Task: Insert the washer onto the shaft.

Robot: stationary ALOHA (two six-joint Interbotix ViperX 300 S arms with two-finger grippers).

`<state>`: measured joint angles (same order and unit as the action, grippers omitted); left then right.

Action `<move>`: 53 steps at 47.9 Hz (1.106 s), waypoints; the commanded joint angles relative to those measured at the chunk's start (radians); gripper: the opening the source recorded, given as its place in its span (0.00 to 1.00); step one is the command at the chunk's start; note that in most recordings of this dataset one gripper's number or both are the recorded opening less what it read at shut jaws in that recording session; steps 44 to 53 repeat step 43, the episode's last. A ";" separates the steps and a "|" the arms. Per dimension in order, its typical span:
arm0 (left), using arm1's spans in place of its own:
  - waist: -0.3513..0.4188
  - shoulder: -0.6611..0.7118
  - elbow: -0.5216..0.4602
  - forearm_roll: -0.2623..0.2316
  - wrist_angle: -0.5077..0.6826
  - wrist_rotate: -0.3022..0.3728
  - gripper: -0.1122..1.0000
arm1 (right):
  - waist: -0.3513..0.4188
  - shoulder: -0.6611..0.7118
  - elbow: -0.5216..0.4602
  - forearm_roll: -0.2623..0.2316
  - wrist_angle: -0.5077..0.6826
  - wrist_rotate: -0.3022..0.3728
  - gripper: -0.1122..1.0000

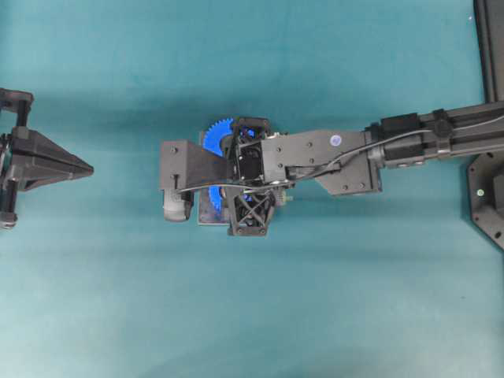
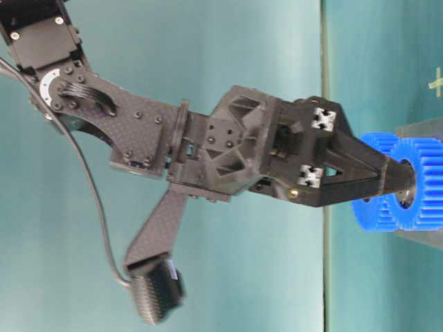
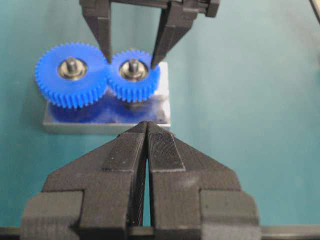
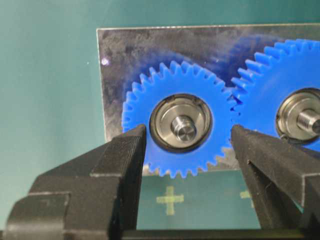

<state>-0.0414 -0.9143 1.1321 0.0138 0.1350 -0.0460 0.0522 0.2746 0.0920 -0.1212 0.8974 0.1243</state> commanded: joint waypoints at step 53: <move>-0.002 0.003 -0.012 0.002 -0.006 -0.003 0.11 | 0.003 -0.420 0.285 -0.002 -0.167 0.021 0.73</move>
